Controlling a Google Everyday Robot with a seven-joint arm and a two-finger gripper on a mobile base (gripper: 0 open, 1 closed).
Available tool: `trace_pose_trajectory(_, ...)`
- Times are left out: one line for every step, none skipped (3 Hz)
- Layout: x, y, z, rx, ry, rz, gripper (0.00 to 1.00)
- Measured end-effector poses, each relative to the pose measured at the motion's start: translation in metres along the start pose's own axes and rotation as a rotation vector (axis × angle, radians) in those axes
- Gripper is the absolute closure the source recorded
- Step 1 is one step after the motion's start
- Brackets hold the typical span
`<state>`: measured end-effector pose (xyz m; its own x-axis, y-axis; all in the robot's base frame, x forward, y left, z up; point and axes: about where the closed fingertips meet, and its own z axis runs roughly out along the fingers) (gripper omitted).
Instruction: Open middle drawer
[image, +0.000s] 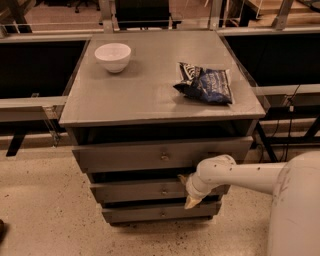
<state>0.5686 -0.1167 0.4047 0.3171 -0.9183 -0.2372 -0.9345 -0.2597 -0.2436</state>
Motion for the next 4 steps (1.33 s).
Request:
trace_pose_trajectory(-0.001,-0.002,-0.005,0.000,0.000,0.000,0.16)
trace_pose_trajectory(-0.001,-0.002,-0.006,0.000,0.000,0.000,0.00)
trace_pose_trajectory(-0.005,-0.002,-0.013,-0.026,0.006,0.006,0.15)
trace_pose_trajectory(-0.010,-0.001,-0.021,-0.047,0.012,0.007,0.38)
